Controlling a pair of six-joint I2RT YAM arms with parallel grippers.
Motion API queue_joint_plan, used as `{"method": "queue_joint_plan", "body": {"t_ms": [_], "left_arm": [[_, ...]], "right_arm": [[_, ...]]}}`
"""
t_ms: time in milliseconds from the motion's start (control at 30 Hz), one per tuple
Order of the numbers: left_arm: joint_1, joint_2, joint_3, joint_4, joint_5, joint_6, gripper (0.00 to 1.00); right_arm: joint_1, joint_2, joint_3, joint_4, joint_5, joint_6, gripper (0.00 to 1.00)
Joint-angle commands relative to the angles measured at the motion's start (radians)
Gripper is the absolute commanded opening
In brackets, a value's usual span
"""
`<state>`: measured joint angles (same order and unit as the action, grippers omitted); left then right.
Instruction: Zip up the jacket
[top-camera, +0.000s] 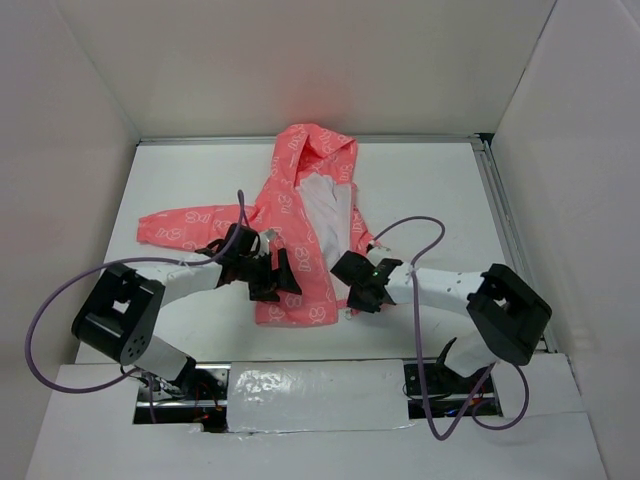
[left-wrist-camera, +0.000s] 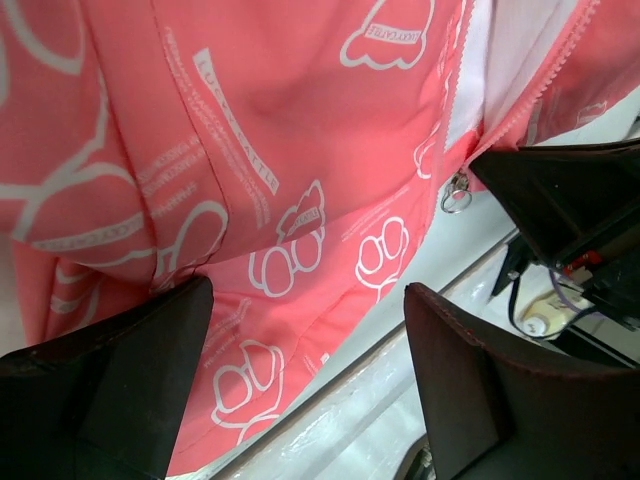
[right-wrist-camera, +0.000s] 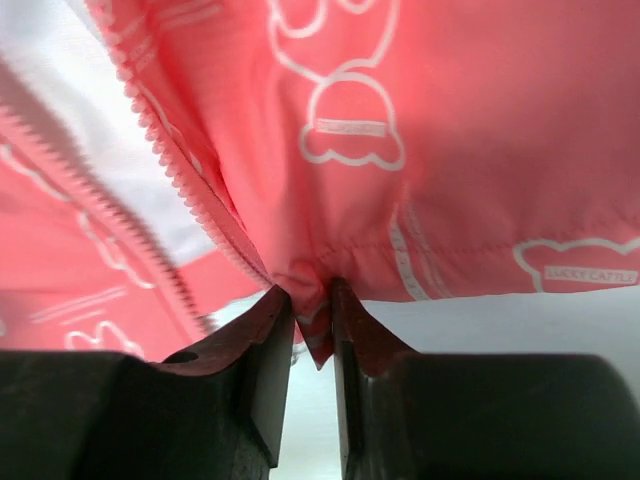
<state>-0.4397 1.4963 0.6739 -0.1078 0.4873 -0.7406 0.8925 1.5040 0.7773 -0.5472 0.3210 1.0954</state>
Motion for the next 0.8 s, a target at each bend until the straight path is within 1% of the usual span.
{"method": "queue_joint_plan", "body": {"t_ms": [0,67,100,167,267,300,400,433,467,500,567,600,700,767], "left_arm": [[0.045,0.05,-0.016,-0.01,-0.056,0.026,0.9],[0.061,0.05,-0.022,0.002,-0.044,0.029,0.9],[0.068,0.05,-0.025,0.005,-0.035,0.033,0.9],[0.071,0.047,-0.016,0.0,-0.036,0.033,0.9],[0.065,0.036,-0.004,0.006,-0.007,0.046,0.91],[0.062,0.029,0.001,0.013,0.023,0.049,0.91],[0.039,-0.027,0.016,0.014,0.065,0.076,0.94],[0.03,-0.043,0.03,0.014,0.091,0.082,0.94],[0.006,-0.088,0.039,0.016,0.109,0.102,0.95],[-0.005,-0.111,0.058,0.014,0.122,0.106,0.95],[-0.045,-0.174,0.075,0.017,0.148,0.121,0.97],[-0.057,-0.189,0.096,0.017,0.154,0.121,0.99],[-0.099,-0.22,0.139,0.043,0.215,0.145,0.99],[-0.119,-0.217,0.154,0.071,0.246,0.158,0.99]], "right_arm": [[-0.02,-0.034,-0.067,-0.074,0.013,-0.042,0.27],[-0.033,-0.031,-0.085,-0.05,-0.008,-0.083,0.26],[-0.035,-0.027,-0.087,-0.03,-0.022,-0.088,0.19],[-0.032,-0.025,-0.092,-0.013,-0.036,-0.115,0.0],[-0.032,-0.057,-0.093,0.058,-0.065,-0.163,0.0],[-0.032,-0.076,-0.089,0.064,-0.065,-0.175,0.0],[-0.027,-0.178,-0.082,0.085,-0.043,-0.199,0.0],[-0.029,-0.261,-0.088,0.105,-0.031,-0.209,0.0],[-0.029,-0.307,-0.099,0.166,-0.034,-0.225,0.0],[-0.03,-0.4,-0.125,0.205,-0.048,-0.265,0.0],[-0.043,-0.493,-0.147,0.298,-0.074,-0.298,0.0],[-0.046,-0.575,-0.16,0.325,-0.077,-0.324,0.0],[-0.059,-0.693,-0.179,0.417,-0.137,-0.399,0.0],[-0.066,-0.729,-0.187,0.453,-0.174,-0.431,0.0]]}}
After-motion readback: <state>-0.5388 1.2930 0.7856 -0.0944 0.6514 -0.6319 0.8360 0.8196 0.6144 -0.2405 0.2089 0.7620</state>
